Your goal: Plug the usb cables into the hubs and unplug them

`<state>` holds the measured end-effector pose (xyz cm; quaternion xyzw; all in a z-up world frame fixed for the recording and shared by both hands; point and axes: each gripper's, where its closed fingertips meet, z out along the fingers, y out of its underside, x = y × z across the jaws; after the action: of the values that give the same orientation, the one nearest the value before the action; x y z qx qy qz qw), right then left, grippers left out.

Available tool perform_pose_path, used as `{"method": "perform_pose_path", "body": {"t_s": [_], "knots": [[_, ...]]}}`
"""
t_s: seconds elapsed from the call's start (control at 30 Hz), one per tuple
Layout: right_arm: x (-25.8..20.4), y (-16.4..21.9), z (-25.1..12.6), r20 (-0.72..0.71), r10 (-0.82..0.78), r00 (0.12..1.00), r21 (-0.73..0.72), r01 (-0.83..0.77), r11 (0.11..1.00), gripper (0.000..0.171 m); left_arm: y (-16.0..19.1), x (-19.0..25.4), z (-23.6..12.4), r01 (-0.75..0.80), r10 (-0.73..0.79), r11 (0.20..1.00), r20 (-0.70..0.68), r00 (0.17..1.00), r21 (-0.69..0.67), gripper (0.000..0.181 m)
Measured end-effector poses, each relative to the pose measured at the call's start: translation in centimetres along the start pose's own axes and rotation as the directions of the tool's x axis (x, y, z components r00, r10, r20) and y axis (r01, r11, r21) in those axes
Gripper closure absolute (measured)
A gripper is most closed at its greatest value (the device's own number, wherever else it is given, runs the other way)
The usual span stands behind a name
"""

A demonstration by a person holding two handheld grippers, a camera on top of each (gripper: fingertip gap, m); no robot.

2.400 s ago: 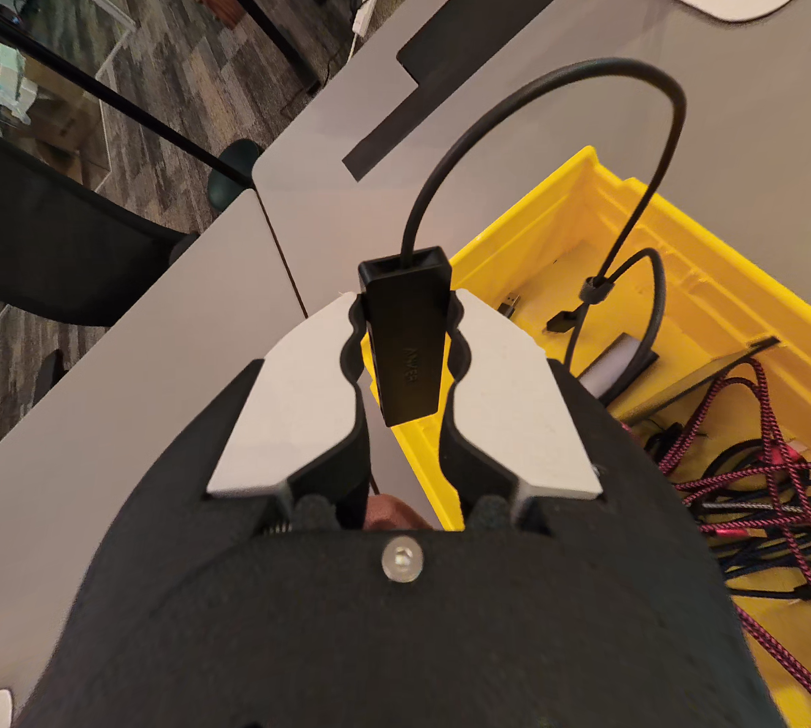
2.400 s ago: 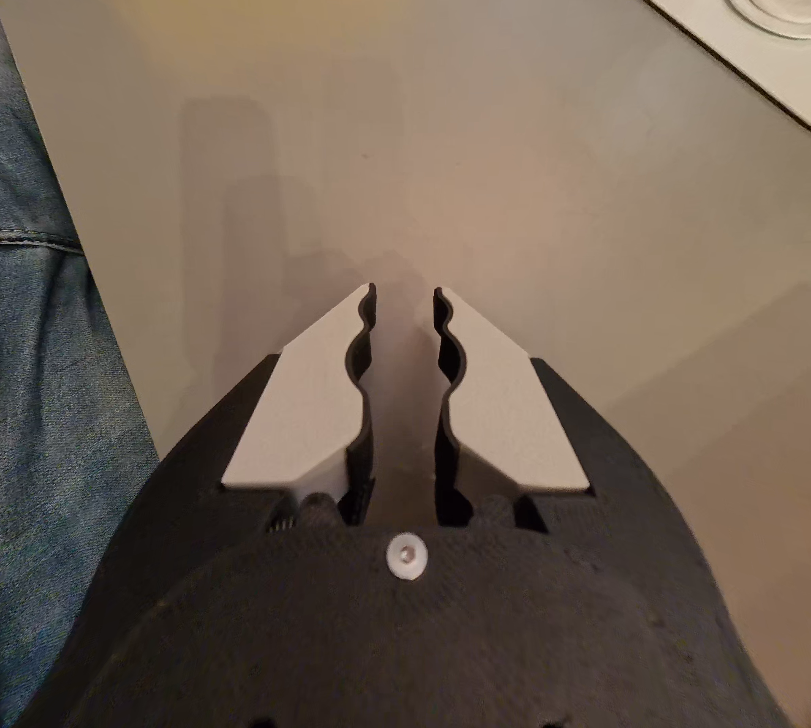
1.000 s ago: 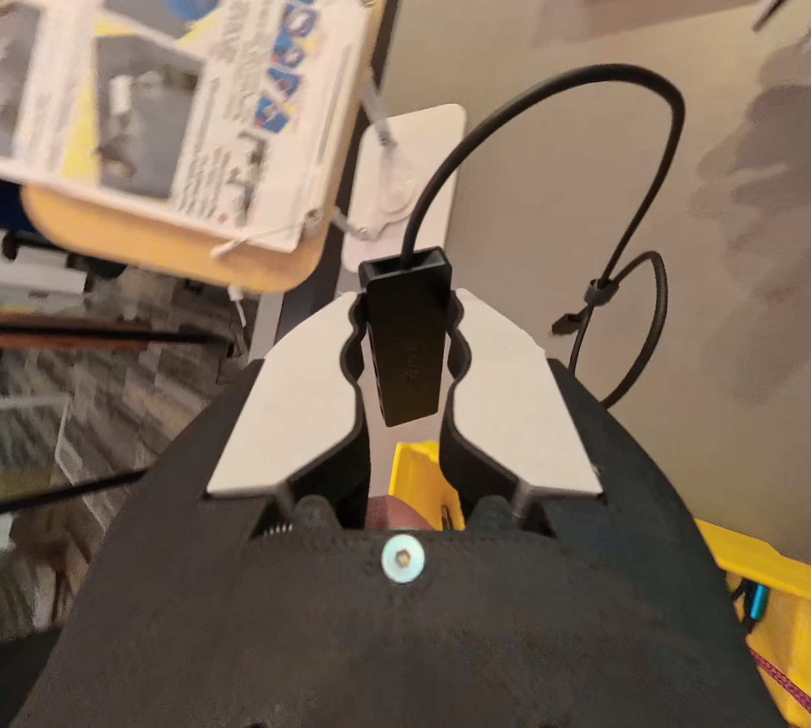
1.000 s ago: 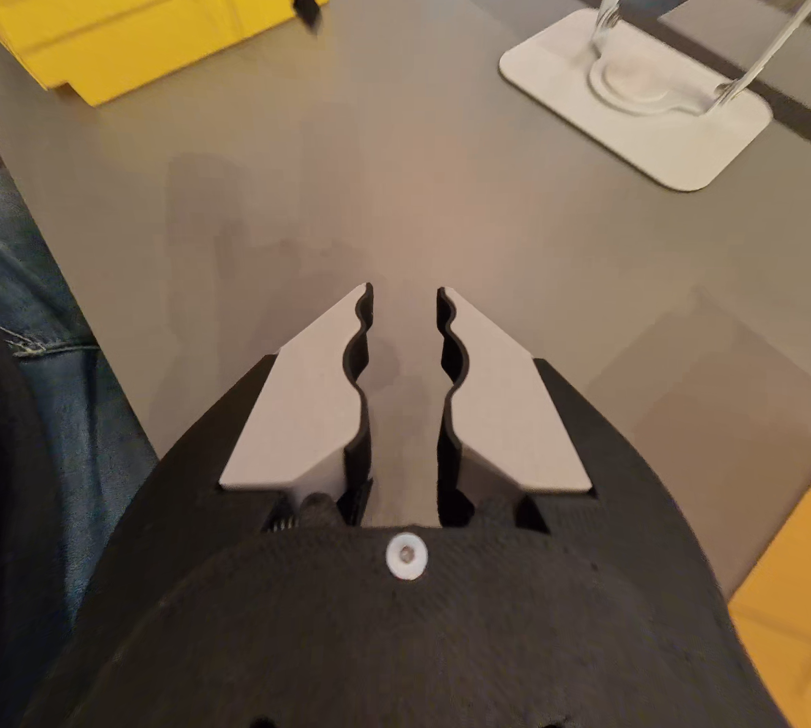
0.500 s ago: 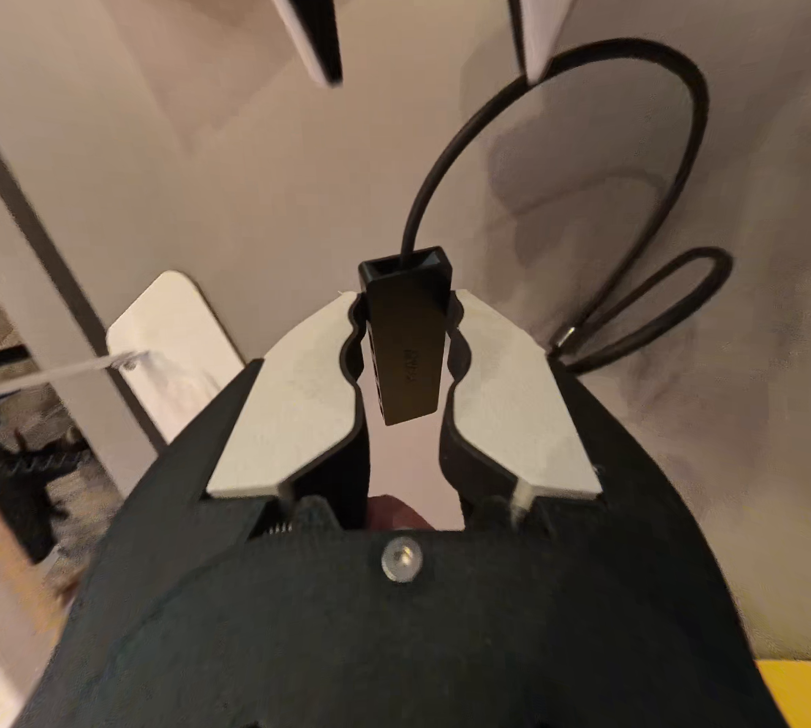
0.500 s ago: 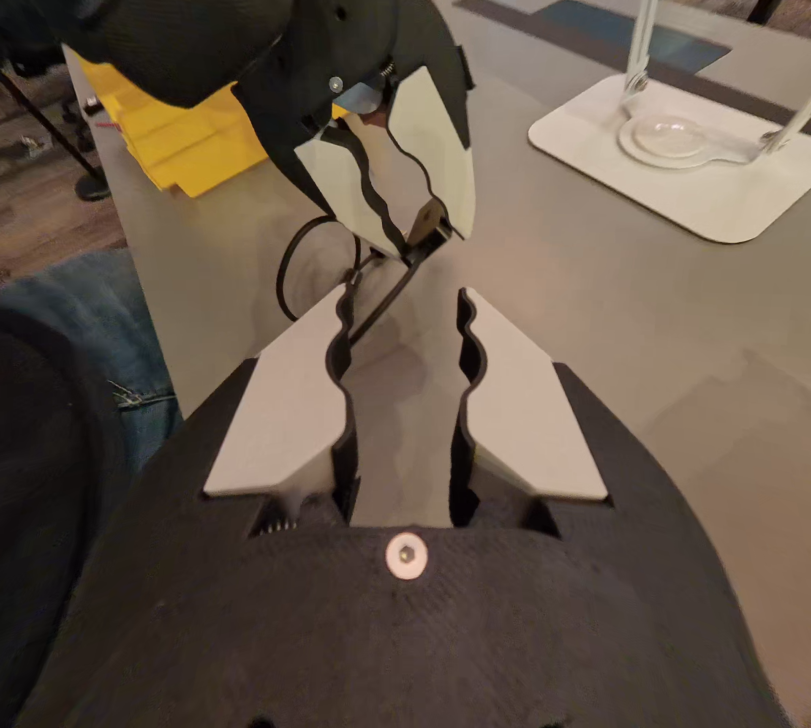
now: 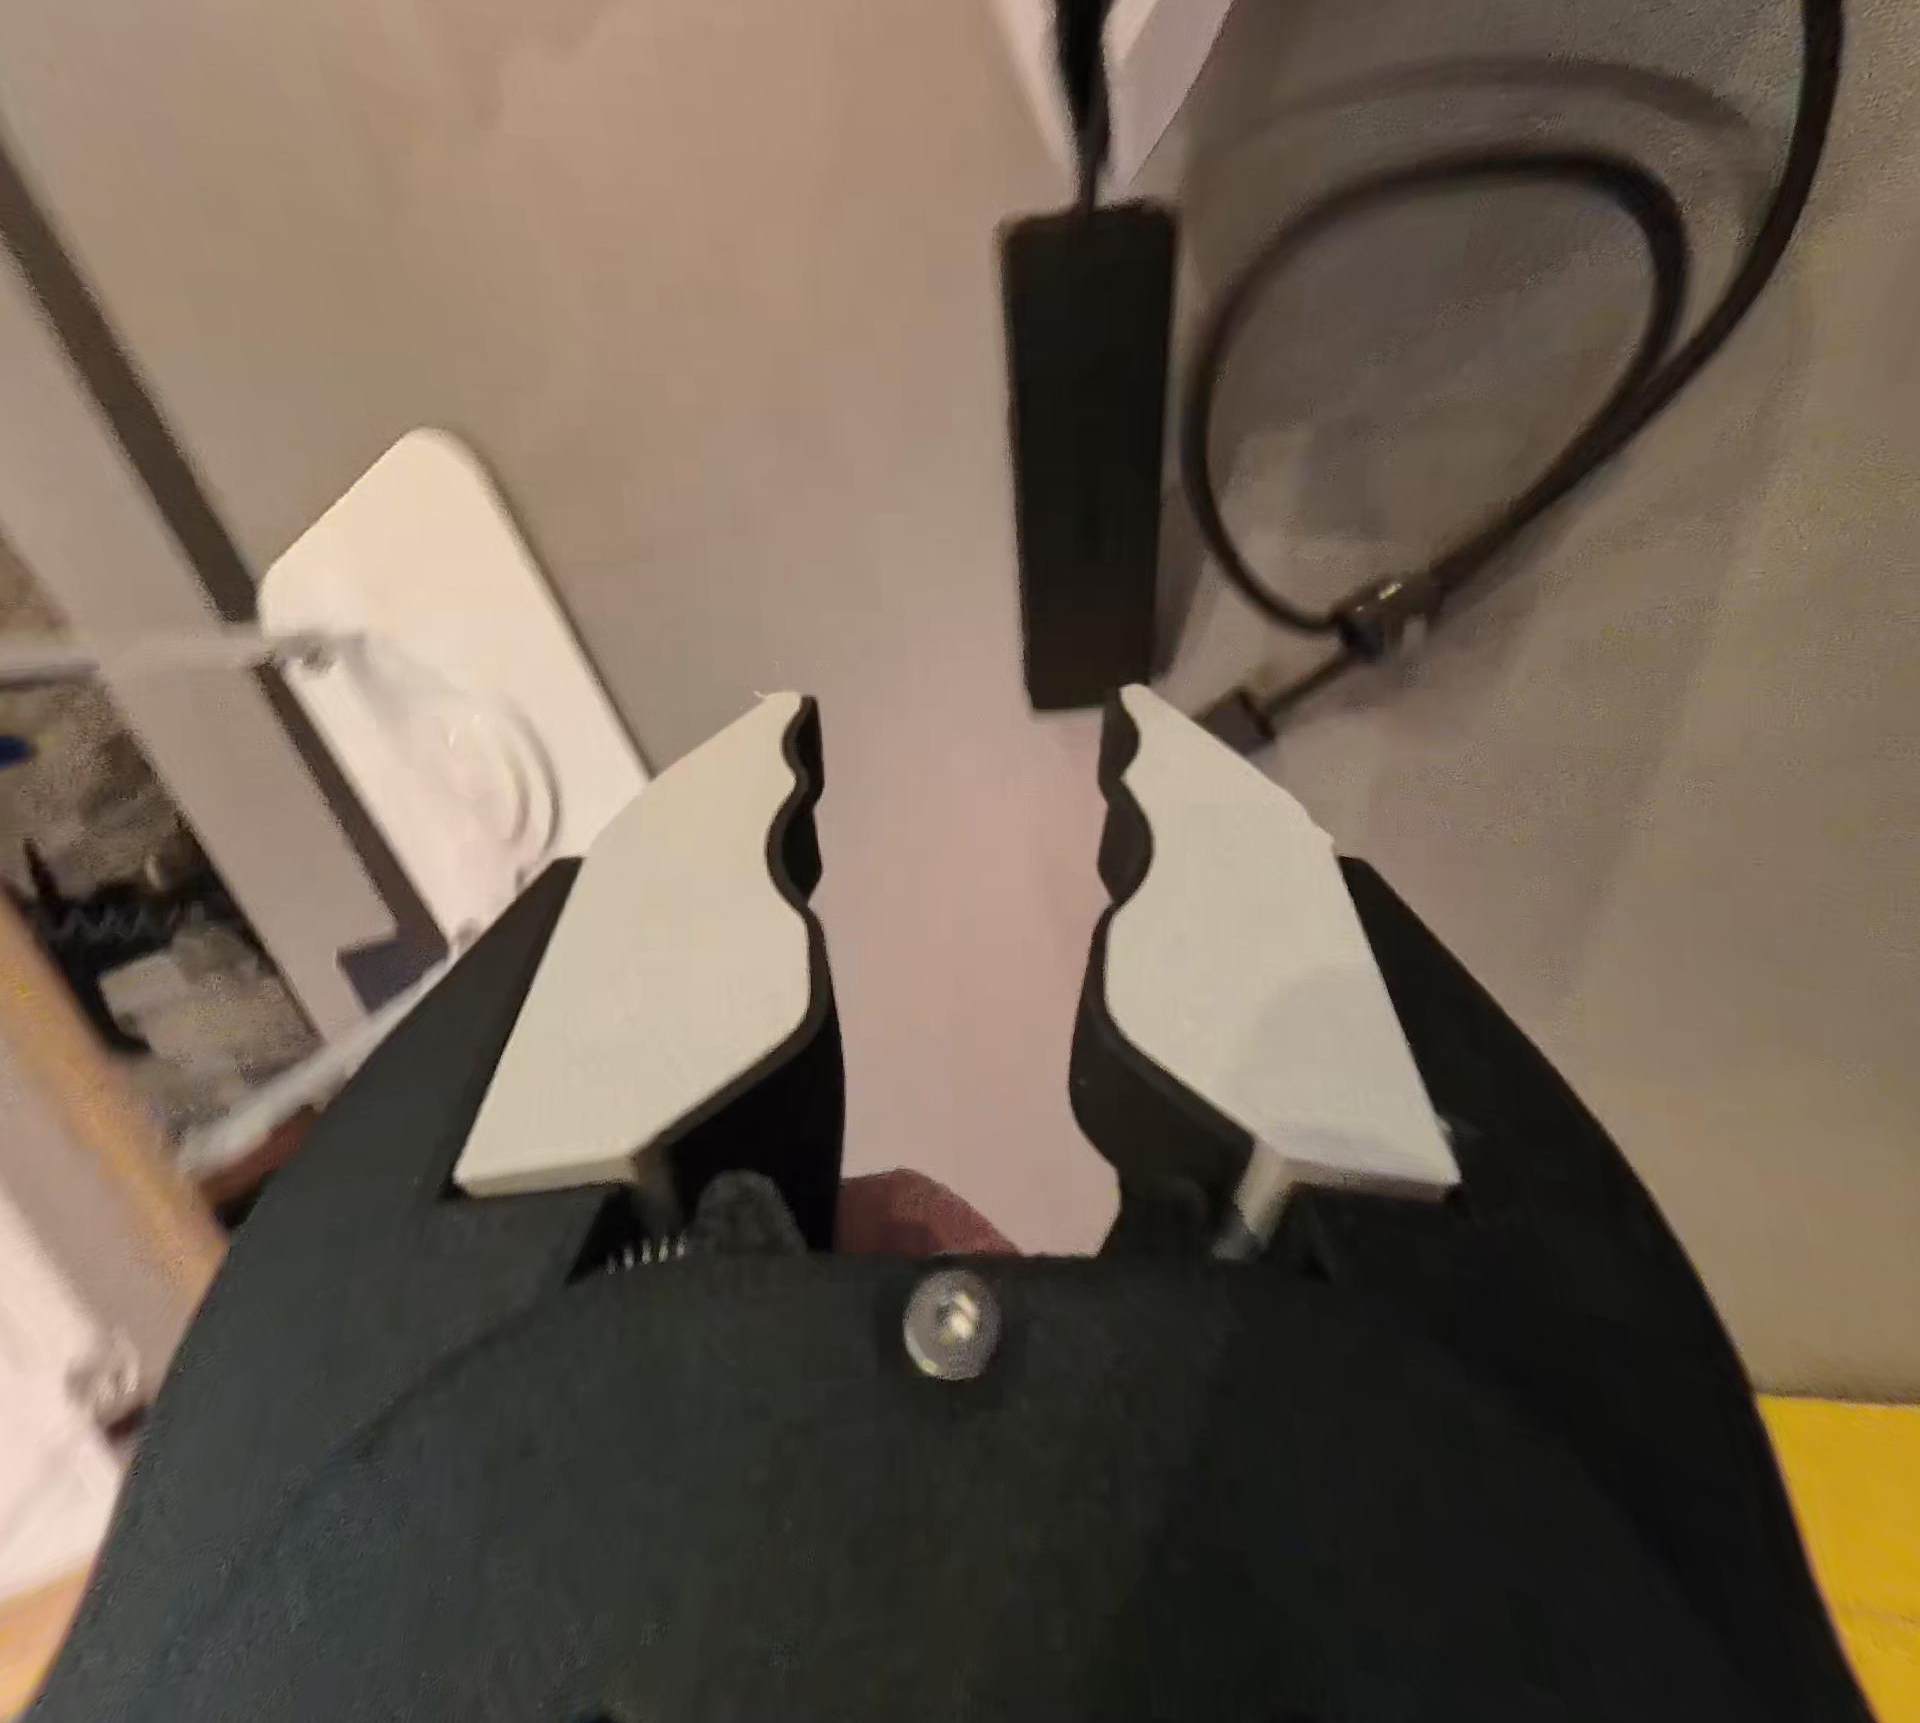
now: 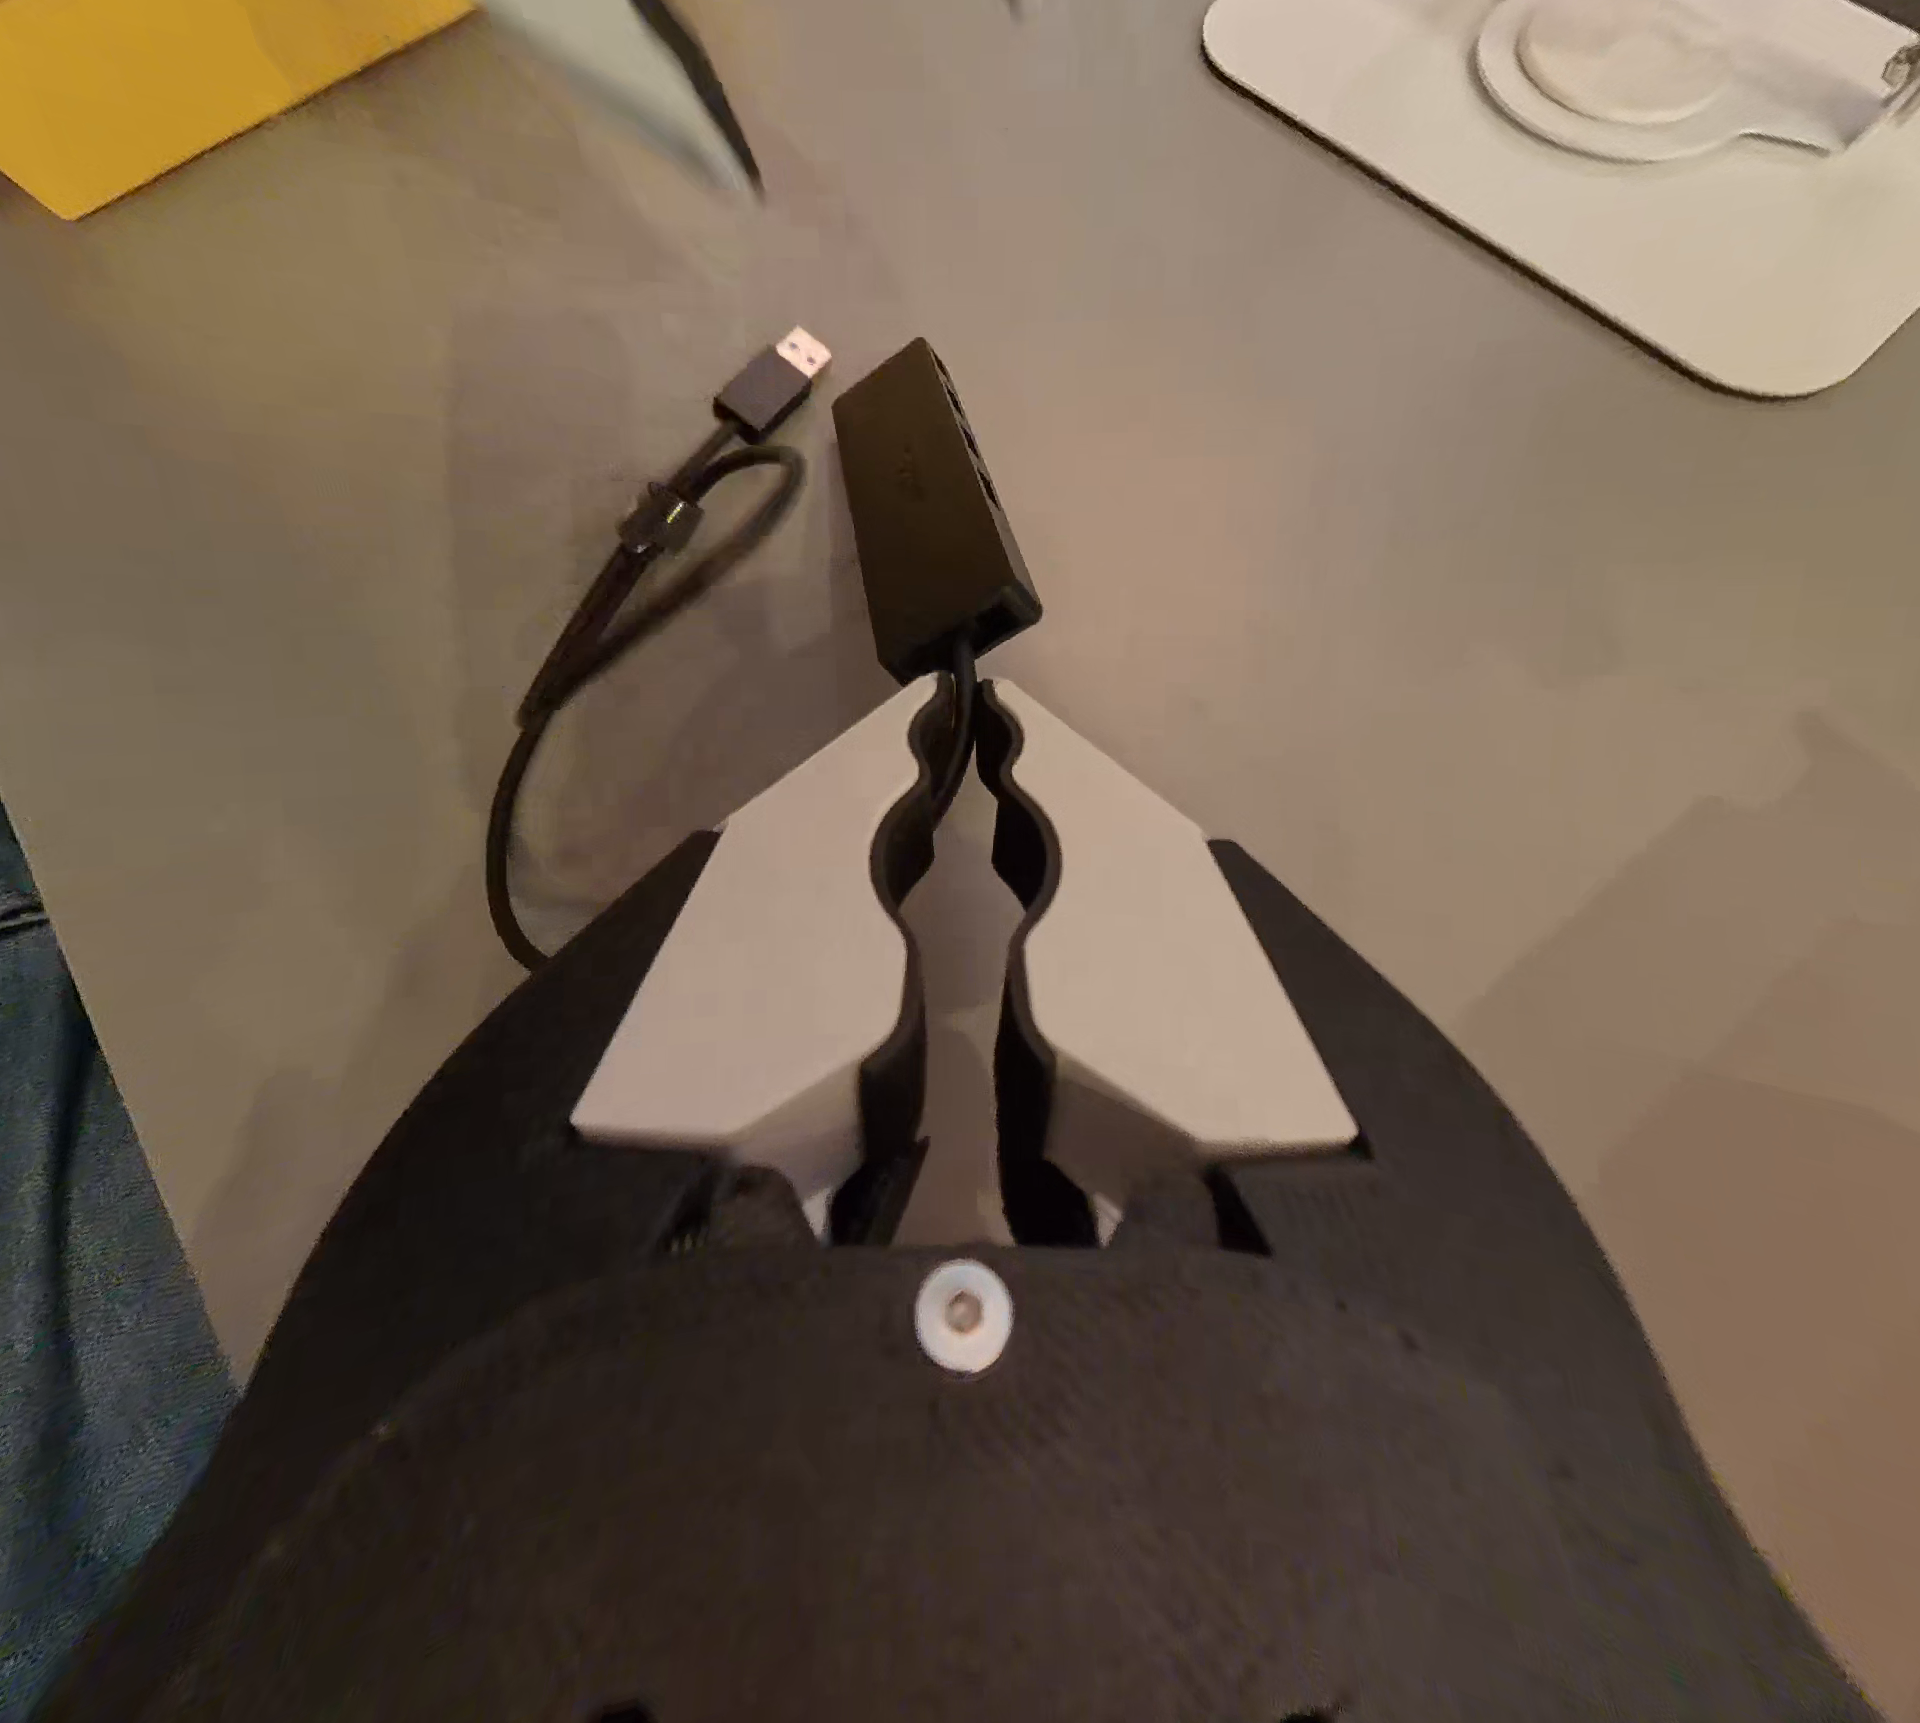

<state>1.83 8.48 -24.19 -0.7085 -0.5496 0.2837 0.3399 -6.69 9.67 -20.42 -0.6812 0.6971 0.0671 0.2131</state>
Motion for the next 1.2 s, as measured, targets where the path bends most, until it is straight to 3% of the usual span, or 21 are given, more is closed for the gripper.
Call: {"method": "perform_pose_path", "body": {"t_s": [0.2,0.3,0.43,0.63,0.83,1.2], "knots": [[1.2,2.3,-0.3,-0.070,0.010,0.998,-0.052,-0.013,0.999,0.171,9.0,-1.1,-11.1,0.278,-0.277,0.960,0.224,0.934,0.027,0.133],[1.8,3.7,-0.5,-0.113,-0.001,0.994,-0.094,-0.010,0.996,0.171,14.2,1.6,-15.4,0.401,-0.385,0.916,0.301,0.873,0.009,0.136],[2.5,5.5,-0.7,-0.175,-0.049,0.983,-0.155,0.022,0.988,0.171,19.6,7.6,-18.2,0.534,-0.491,0.844,0.331,0.806,-0.049,0.138],[2.5,6.0,-1.1,-0.175,-0.017,0.984,-0.122,-0.004,0.993,0.171,23.1,16.6,-18.3,0.618,-0.563,0.772,0.294,0.772,-0.145,0.140],[2.5,6.0,-1.1,-0.170,-0.015,0.985,-0.110,-0.004,0.994,0.170,26.6,22.7,-16.6,0.657,-0.616,0.700,0.229,0.754,-0.281,0.141],[2.6,6.0,-1.0,-0.176,-0.022,0.984,-0.105,0.004,0.994,0.171,26.3,27.3,-12.2,0.586,-0.634,0.714,0.004,0.774,-0.384,0.157]]}}
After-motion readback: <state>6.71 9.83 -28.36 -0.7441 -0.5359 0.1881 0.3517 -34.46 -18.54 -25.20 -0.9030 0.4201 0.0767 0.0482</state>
